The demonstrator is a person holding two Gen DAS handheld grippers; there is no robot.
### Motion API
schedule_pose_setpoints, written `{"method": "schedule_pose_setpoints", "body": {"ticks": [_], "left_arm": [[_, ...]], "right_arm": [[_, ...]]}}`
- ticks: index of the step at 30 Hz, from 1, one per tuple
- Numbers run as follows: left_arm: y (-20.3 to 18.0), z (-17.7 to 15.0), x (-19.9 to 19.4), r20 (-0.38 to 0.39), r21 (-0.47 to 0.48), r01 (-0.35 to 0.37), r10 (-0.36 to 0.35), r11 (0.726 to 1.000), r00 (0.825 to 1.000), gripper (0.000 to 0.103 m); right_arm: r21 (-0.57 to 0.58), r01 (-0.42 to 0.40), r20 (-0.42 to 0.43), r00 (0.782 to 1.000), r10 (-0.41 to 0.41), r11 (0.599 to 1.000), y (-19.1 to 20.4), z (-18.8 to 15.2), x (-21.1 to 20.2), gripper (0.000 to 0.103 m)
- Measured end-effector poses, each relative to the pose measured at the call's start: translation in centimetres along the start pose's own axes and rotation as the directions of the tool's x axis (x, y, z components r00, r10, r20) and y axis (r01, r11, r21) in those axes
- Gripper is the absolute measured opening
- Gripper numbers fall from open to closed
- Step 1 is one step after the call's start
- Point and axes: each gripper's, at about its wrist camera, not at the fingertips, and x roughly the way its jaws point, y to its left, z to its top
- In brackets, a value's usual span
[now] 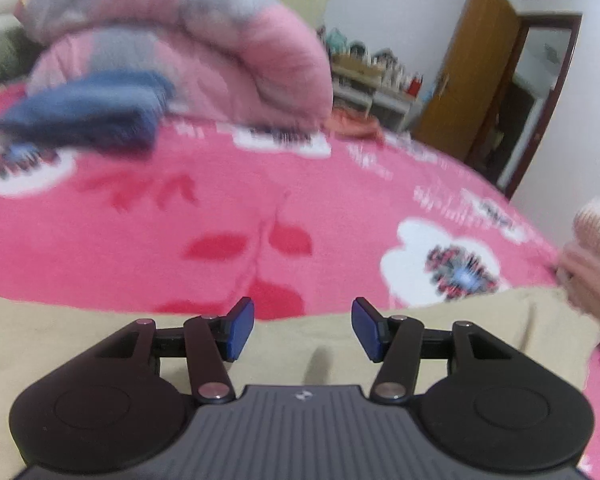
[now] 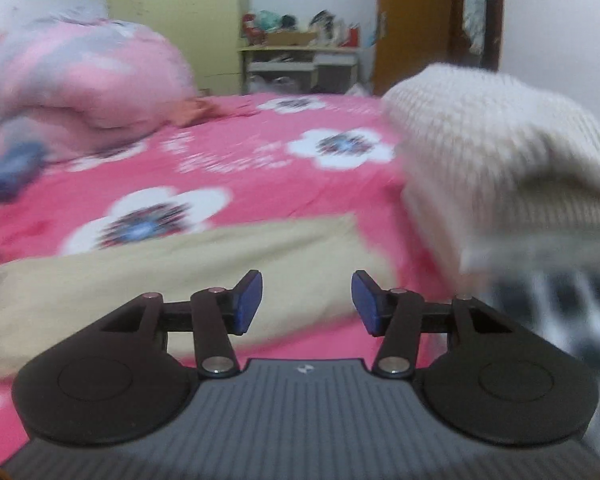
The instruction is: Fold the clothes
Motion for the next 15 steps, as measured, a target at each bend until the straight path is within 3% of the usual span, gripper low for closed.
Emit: {"method": "schedule_pose_setpoints", "body": {"ticks": [3, 6, 9, 11, 15], "left_arm": [[-1.0, -0.5, -5.1, 0.023, 0.046, 0.056, -0.058, 0.997, 0.998, 0.063], [-3.5, -2.3, -9.5, 0.006, 0.147, 0.114, -0.116, 0.983, 0.993, 0.063], [-7.0, -5.0, -11.6, -0.037, 0.277, 0.169, -0.165, 0.946, 0.986, 0.063], [-9.2, -6.9, -11.4, -0.059, 0.362, 0.161, -0.149, 0.918, 0.987, 0.061], [-12.4, -9.3, -9.7, -0.116, 0.449, 0.164, -0.124, 0.878, 0.985, 0.043]], "right_arm": [[0.113, -0.135, -0.029, 0.99, 0.139, 0.984, 1.4, -3.1, -3.5, 0.049], [0.302, -0.271, -0.04, 0.954, 0.296, 0.914, 2.5, -6.7, -4.6, 0.049], [0.43, -0.32, -0.032, 0.929, 0.368, 0.844, 4.1, -10.2, -3.9, 0.049], [0.494, -0.335, -0.025, 0.917, 0.398, 0.803, 5.0, -11.9, -3.2, 0.048], [0.549, -0.386, 0.005, 0.889, 0.458, 0.742, 6.8, -13.6, -2.7, 0.041]]}}
